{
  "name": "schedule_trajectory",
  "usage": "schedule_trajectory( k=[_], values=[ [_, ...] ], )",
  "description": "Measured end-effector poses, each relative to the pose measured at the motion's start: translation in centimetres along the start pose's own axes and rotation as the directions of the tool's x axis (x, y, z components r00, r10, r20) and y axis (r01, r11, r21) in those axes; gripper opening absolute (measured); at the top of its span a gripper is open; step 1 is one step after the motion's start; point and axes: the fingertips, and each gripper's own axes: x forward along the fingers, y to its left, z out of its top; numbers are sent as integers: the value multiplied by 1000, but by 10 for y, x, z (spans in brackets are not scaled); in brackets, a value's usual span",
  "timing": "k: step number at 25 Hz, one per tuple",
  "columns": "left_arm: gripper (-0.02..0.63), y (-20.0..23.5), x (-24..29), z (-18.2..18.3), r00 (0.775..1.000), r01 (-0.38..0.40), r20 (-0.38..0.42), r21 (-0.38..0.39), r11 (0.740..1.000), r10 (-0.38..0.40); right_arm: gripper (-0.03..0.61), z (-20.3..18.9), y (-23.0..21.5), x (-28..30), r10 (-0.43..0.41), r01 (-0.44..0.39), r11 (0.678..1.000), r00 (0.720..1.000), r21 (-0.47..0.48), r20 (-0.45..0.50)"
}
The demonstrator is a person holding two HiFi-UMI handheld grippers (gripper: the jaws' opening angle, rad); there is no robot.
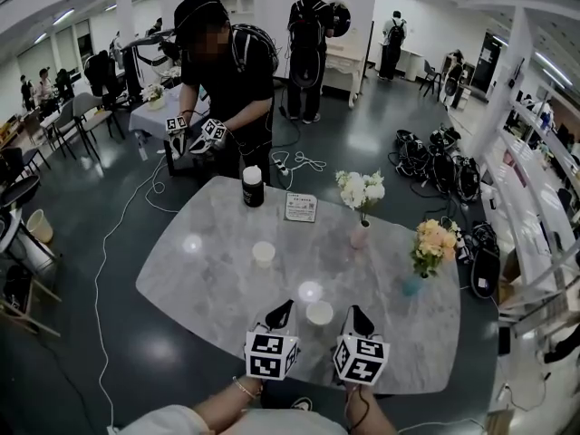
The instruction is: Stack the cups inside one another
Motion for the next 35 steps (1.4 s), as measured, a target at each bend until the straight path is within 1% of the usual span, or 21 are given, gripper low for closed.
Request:
schedule_trajectory(
  k=[9, 14, 18, 27, 31, 35],
  values=[
    [0, 9, -7, -6, 999, -30, -13, -9, 1000, 30, 8, -4, 15, -2, 45, -45, 999, 999, 2, -13],
    [0, 25, -13, -11, 998, -55, -21, -20, 998, 55, 8, -6, 34, 5, 76, -76, 997, 997, 4, -19],
    [0, 44, -18, -13, 996, -90, -28, -32, 995, 90, 8, -7, 57, 17, 122, -121, 992, 992, 27, -31],
    [0, 98, -29, -24, 984, -173, -55, -59, 983, 170, 8, -11, 130, 46, 235, -233, 971, 971, 46, -48],
    [0, 125, -28, -25, 978, -204, -67, -75, 976, 199, 9, -13, 155, 62, 260, -258, 965, 964, 39, -61],
    [0, 147, -23, -26, 974, -219, -75, -86, 972, 212, 9, -17, 171, 81, 261, -259, 965, 962, 36, -79]
  ],
)
